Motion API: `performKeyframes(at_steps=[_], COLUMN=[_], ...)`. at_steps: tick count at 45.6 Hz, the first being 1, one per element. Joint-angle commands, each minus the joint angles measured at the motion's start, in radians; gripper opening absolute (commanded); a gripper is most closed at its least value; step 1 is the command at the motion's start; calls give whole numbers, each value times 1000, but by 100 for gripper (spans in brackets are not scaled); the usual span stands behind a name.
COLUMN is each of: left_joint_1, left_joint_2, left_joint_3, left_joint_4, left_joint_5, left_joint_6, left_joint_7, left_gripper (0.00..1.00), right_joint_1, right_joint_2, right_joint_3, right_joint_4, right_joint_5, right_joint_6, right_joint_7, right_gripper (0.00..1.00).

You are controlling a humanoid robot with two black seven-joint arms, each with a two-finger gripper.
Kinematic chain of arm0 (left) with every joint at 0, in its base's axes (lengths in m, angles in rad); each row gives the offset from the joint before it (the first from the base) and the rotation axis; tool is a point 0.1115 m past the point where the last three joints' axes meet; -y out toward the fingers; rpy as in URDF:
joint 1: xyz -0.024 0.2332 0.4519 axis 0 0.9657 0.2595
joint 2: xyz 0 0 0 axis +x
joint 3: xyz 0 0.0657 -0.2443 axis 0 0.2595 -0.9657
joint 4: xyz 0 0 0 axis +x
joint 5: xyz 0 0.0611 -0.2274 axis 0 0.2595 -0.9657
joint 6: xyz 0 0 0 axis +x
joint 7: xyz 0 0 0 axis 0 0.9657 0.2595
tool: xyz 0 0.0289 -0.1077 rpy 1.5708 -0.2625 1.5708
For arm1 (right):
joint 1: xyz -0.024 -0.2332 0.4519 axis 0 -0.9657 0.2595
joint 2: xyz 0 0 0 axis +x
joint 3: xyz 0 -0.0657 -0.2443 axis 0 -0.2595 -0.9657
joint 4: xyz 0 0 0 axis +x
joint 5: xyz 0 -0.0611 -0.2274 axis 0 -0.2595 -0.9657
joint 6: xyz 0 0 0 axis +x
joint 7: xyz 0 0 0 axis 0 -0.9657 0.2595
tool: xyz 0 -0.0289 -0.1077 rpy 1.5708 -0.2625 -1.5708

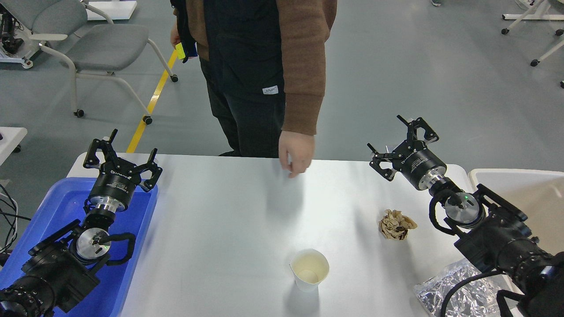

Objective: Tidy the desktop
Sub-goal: 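Raise the right gripper and swing it out over the table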

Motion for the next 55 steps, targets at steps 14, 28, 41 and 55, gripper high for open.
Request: performKeyframes(at_steps=[14, 28, 41, 55], left_joint_1=[0, 0, 0, 0], left_joint_2=[0, 0, 0, 0], left_joint_3=[0, 0, 0, 0], left_joint_4=[0, 0, 0, 0], left_joint_5=[0, -1, 0, 0], left_joint_6=[0, 0, 0, 0], left_joint_7=[0, 0, -2, 0], left_gripper=[100, 100, 100, 100], right_joint_1=[-4, -21, -40, -12], right_joint_2=[-3, -6, -233, -414], right_joint_3=[0, 0, -46, -94], right_joint_4=[2, 38, 389, 782], right_joint_5=[0, -2, -89, -308], right_joint_6=[3, 11, -41, -212], right_joint_7=[0, 0, -2, -35], right_gripper=[100, 100, 100, 100])
